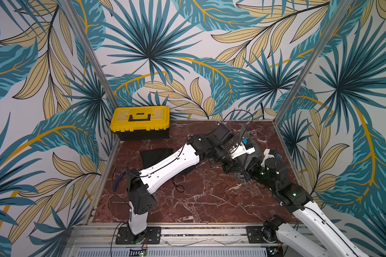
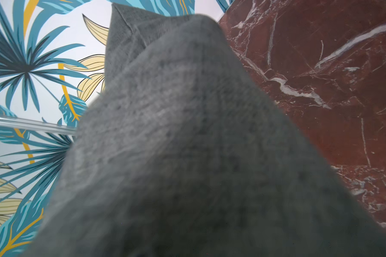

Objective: Pack away hair dryers
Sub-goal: Place the hair dryer in the drawstring bag.

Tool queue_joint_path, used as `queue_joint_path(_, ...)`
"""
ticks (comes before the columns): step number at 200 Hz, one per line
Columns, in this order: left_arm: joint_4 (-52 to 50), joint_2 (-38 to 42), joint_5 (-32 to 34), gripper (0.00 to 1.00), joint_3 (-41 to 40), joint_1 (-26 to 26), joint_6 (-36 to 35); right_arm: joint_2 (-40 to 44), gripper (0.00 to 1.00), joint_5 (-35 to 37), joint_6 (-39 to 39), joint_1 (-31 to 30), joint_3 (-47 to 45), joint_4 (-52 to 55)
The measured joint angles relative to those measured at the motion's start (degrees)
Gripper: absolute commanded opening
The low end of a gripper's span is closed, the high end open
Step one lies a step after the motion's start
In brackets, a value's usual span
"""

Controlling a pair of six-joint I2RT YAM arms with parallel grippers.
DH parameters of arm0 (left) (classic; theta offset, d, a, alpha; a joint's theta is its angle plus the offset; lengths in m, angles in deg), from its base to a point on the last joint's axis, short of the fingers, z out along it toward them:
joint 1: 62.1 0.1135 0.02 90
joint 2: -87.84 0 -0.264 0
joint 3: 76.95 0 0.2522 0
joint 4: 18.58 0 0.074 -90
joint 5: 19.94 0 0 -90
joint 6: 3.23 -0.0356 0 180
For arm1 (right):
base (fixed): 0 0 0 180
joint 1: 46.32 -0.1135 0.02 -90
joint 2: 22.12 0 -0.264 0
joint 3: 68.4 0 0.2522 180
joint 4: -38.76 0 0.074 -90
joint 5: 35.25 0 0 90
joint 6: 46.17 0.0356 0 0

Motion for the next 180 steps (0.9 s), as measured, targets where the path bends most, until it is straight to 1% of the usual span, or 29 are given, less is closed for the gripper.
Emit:
queue_joint_path(19, -0.11, 0.00, 0.13, 0.00, 0.00, 0.15, 0.61, -2.25, 0.10, -0.24, 0.98, 0.00, 1.03, 0.07)
queue_joint_path(40, -0.13, 0.00, 0.04, 0.00, 0.07, 0.44, 1.16, -4.00, 0.26, -1.07, 1.20, 0.00, 2.99, 1.33)
queue_joint_path(48, -0.20, 0.00, -0.07, 0.00, 0.31, 0.55, 1.22, -4.57, 0.29, -1.53, 1.14, 0.00, 4.02, 2.29)
queue_joint_path(61, -0.50, 0.00, -0.57, 0.00, 1.16, 0.85, 1.22, -5.31, 0.35, -2.16, 0.76, 0.00, 6.14, 4.52)
queue_joint_path(82, -1.31, -0.04, -2.36, 0.00, 3.56, 2.47, 1.64, -6.27, 0.41, -2.82, -0.42, 0.00, 10.64, 8.55)
queue_joint_path(111, -1.66, -0.22, -4.07, 0.00, 8.24, 6.23, 2.71, -7.50, 0.45, -3.74, -2.71, 0.02, 16.72, 13.88)
queue_joint_path(122, -1.64, -0.22, -4.24, 0.00, 9.75, 7.48, 2.91, -8.00, 0.48, -4.39, -3.52, 0.00, 18.05, 15.37)
queue_joint_path(138, -1.64, -0.22, -4.26, 0.00, 11.30, 9.18, 3.19, -9.09, 0.48, -5.64, -4.61, 0.00, 19.47, 16.94)
queue_joint_path(168, -2.29, -0.28, -4.76, 0.00, 11.65, 9.42, 4.00, -11.19, 0.49, -7.93, -6.05, 0.00, 20.52, 18.64)
queue_joint_path(180, -2.67, -0.31, -4.87, 0.00, 11.63, 9.03, 4.17, -11.58, 0.53, -8.63, -6.14, 0.00, 20.50, 18.43)
